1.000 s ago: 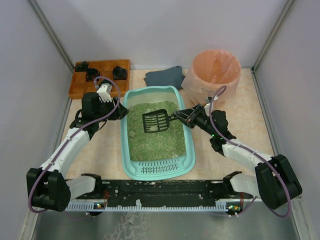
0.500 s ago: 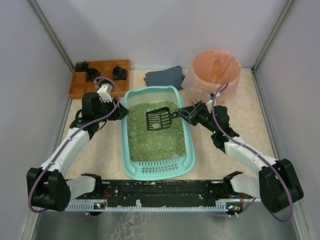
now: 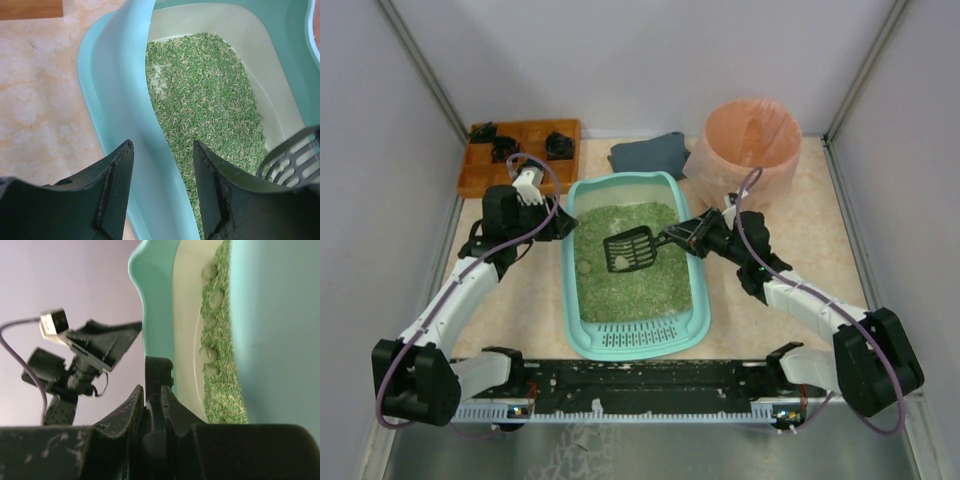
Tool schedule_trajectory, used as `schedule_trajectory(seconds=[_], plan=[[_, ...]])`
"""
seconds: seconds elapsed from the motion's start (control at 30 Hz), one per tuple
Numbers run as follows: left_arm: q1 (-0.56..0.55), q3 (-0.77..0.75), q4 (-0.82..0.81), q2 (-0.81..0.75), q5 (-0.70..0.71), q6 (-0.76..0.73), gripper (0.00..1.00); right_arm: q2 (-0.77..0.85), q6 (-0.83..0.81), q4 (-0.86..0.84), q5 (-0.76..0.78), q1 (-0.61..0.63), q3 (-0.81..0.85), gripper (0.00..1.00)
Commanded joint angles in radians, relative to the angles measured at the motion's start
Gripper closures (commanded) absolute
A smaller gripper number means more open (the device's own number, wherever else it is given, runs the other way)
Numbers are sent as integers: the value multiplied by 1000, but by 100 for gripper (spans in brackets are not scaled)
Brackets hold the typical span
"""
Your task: Clean the litter box
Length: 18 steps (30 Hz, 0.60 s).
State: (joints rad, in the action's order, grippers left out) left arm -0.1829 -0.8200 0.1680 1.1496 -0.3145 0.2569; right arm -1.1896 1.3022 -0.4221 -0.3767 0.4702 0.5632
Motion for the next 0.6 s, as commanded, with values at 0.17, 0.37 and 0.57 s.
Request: schedule_trajectory(seconds=[0.17, 0.37, 0.57], plan=[[7, 31, 3, -52, 23, -16, 43, 8, 39, -66, -8, -14, 40, 100], [7, 36, 16, -61, 27, -19, 43, 41, 37, -39, 19, -36, 52, 100], [7, 37, 16, -64, 30, -18, 42, 75, -30, 117, 41, -69, 171, 100]])
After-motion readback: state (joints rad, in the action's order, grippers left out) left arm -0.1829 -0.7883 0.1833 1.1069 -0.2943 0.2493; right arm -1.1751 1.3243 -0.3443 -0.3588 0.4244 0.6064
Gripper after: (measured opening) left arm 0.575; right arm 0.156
